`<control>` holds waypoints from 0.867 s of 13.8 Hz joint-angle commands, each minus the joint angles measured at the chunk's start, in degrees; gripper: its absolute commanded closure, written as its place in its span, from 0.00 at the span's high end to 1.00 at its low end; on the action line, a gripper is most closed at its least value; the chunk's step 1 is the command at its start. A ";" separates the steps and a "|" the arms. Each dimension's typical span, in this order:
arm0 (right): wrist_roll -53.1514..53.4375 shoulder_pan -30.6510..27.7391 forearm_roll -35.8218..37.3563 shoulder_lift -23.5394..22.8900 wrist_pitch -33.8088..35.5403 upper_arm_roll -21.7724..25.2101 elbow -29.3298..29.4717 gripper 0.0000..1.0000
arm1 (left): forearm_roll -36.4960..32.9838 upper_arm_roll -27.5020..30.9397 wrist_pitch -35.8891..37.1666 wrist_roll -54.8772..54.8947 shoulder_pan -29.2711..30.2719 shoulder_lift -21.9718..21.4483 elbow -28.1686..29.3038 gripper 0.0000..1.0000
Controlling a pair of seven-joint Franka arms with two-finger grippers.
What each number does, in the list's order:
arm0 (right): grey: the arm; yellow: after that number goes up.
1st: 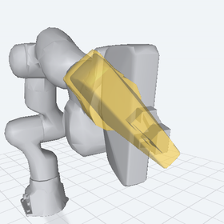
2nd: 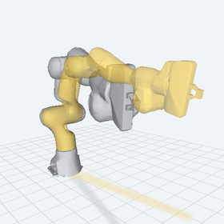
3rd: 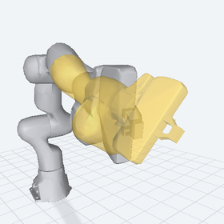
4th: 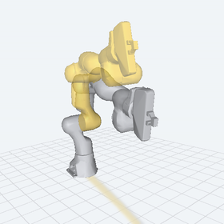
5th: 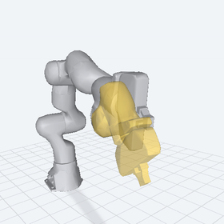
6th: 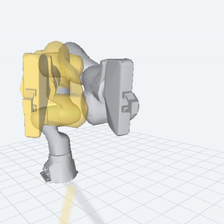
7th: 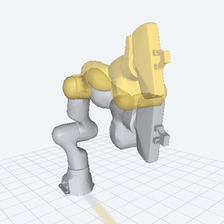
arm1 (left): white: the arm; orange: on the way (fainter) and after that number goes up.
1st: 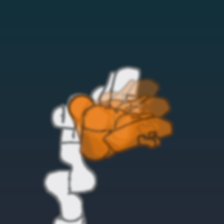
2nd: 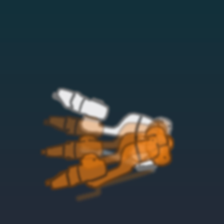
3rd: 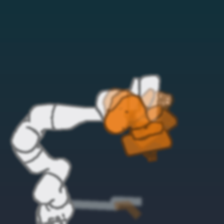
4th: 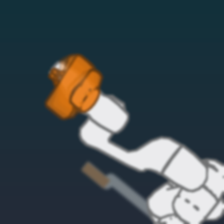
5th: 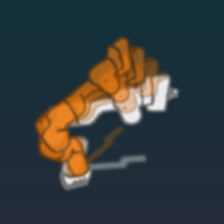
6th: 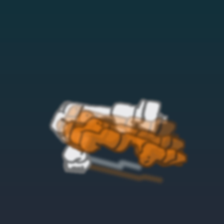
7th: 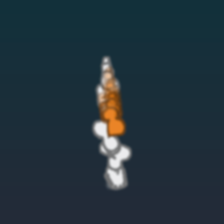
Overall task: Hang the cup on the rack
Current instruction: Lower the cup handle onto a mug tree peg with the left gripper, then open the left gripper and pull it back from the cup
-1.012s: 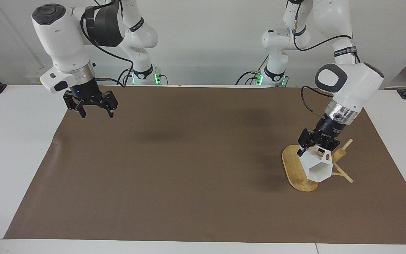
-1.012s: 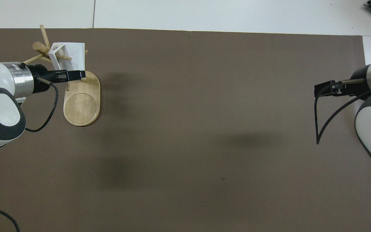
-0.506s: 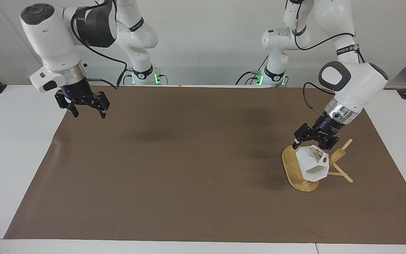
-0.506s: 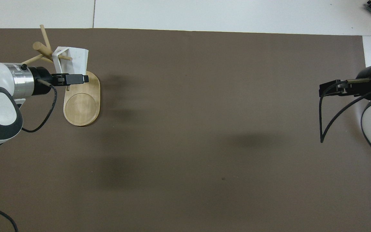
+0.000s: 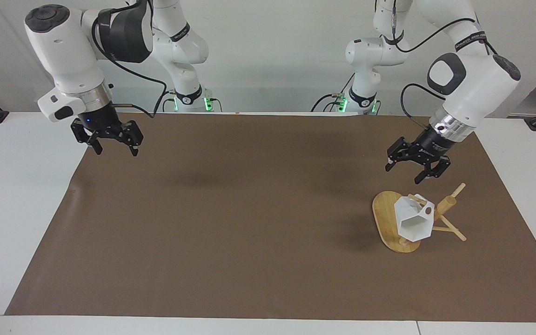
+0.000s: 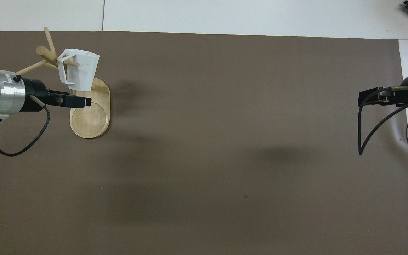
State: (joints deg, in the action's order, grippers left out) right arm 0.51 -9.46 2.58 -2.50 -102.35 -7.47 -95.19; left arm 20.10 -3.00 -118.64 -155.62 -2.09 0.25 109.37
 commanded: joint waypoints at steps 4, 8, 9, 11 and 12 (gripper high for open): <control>0.72 -0.47 0.23 0.92 0.13 -0.44 -0.79 1.00 | -4.10 0.18 4.20 15.75 -0.81 -2.10 0.49 1.00; 0.72 -0.47 0.23 0.92 0.04 -0.53 -0.79 1.00 | -8.76 -0.61 6.05 35.26 -2.39 -2.36 0.32 1.00; 0.72 -0.47 0.23 0.92 0.04 -0.53 -0.79 1.00 | -8.94 -0.61 6.74 39.91 -2.39 -2.45 0.23 1.00; 0.72 -0.47 0.23 0.92 0.04 -0.53 -0.79 1.00 | -8.94 -0.61 8.85 51.33 -2.39 -3.15 0.23 1.00; 0.72 -0.47 0.23 0.92 0.65 -0.53 -0.79 1.00 | -8.94 -0.52 9.99 56.43 -2.31 -3.42 0.14 1.00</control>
State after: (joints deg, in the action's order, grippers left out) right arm 0.51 -9.45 2.58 -2.50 -102.33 -7.51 -95.19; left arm 12.31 -4.09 -111.59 -107.82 -4.05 -1.49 109.33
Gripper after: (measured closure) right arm 0.000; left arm 0.000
